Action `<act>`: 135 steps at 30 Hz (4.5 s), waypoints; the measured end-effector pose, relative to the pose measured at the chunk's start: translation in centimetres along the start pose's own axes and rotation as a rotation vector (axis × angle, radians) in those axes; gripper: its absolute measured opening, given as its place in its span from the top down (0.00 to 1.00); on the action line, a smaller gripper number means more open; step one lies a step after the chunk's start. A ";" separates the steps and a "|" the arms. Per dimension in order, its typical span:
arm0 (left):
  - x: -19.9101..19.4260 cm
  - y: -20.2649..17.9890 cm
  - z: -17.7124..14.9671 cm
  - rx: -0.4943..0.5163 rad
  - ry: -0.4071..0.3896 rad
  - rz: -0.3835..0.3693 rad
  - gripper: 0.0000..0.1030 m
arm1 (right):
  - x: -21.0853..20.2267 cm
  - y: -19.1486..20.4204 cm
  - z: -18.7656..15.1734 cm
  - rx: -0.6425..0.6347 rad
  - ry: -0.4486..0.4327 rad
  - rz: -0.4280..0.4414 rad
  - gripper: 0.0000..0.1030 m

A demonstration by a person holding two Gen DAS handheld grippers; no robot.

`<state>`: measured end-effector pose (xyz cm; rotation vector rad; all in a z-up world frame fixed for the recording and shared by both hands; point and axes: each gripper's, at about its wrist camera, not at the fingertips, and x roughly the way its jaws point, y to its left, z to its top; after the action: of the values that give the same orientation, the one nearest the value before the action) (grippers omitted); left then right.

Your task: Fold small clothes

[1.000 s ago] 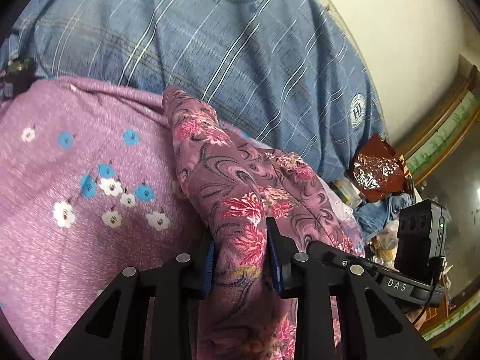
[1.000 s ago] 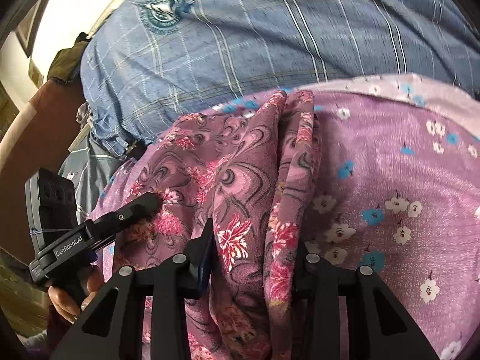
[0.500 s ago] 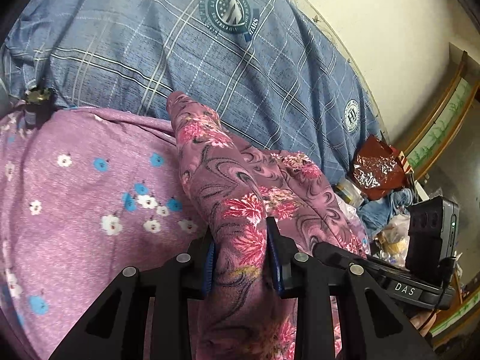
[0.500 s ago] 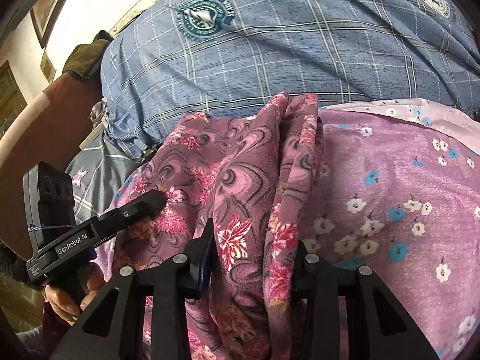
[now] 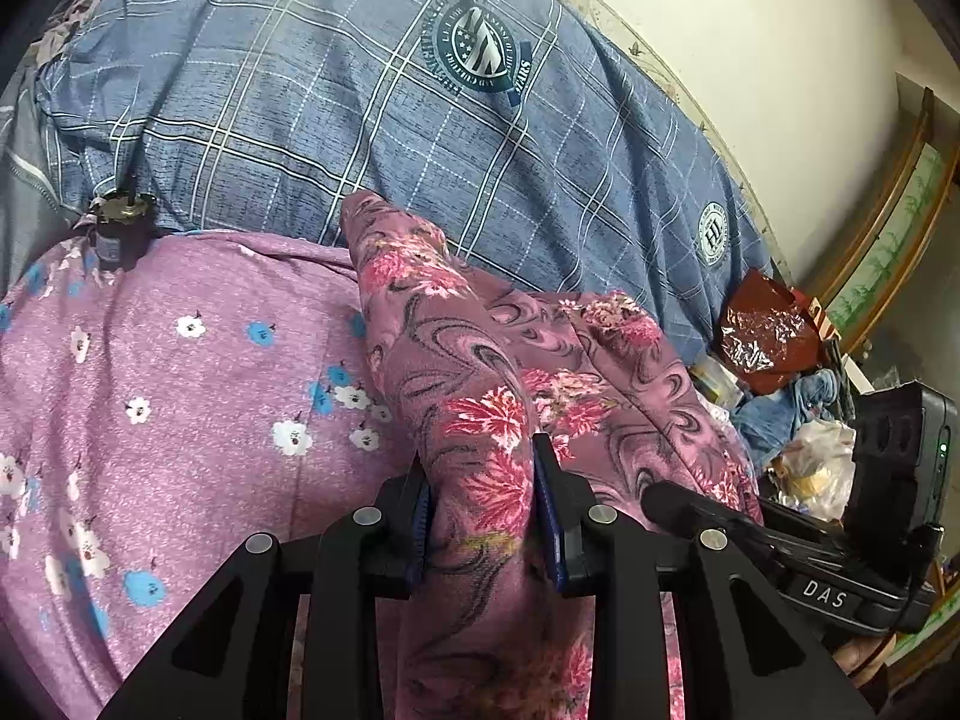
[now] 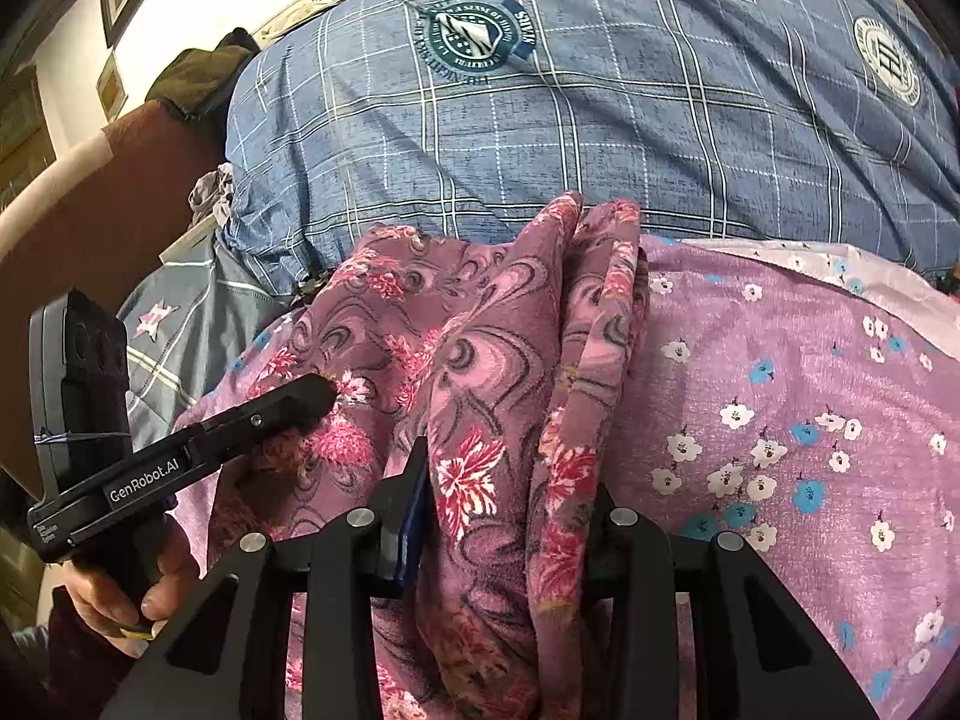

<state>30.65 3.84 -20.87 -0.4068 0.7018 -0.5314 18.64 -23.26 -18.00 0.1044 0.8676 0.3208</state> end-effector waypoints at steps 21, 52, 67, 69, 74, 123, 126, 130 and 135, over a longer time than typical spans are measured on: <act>-0.9 -0.4 0.1 0.013 0.013 0.047 0.73 | 0.9 1.7 -1.1 -0.036 0.005 -0.040 0.64; 3.1 -1.0 -0.3 0.021 0.102 0.174 0.73 | 5.1 0.6 -3.2 -0.037 0.127 -0.097 0.65; 4.3 -0.8 -0.7 0.023 0.152 0.273 0.64 | 5.8 0.4 -3.4 -0.049 0.152 -0.102 0.62; 4.6 -0.7 -0.7 0.016 0.162 0.284 0.63 | 5.8 0.3 -3.4 -0.054 0.152 -0.106 0.61; 5.2 -0.4 -0.8 0.012 0.179 0.309 0.58 | 6.1 0.1 -3.5 -0.056 0.152 -0.107 0.57; 10.3 1.6 3.3 -0.059 0.148 0.513 0.24 | 11.2 -5.7 0.8 0.199 0.157 -0.023 0.88; 8.4 -0.2 3.0 0.003 0.125 0.517 0.26 | 9.2 -4.9 1.0 0.156 0.120 -0.018 0.84; 5.6 -1.8 2.1 0.031 0.090 0.473 0.26 | 5.7 -3.6 0.3 0.077 0.069 0.005 0.83; 2.0 -3.4 -1.0 0.076 0.080 0.488 0.26 | 2.7 -1.2 -2.3 -0.001 0.077 0.025 0.83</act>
<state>30.18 -0.22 -20.81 -0.1327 0.8230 -0.1114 18.83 -23.62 -21.69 0.1030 0.9431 0.3505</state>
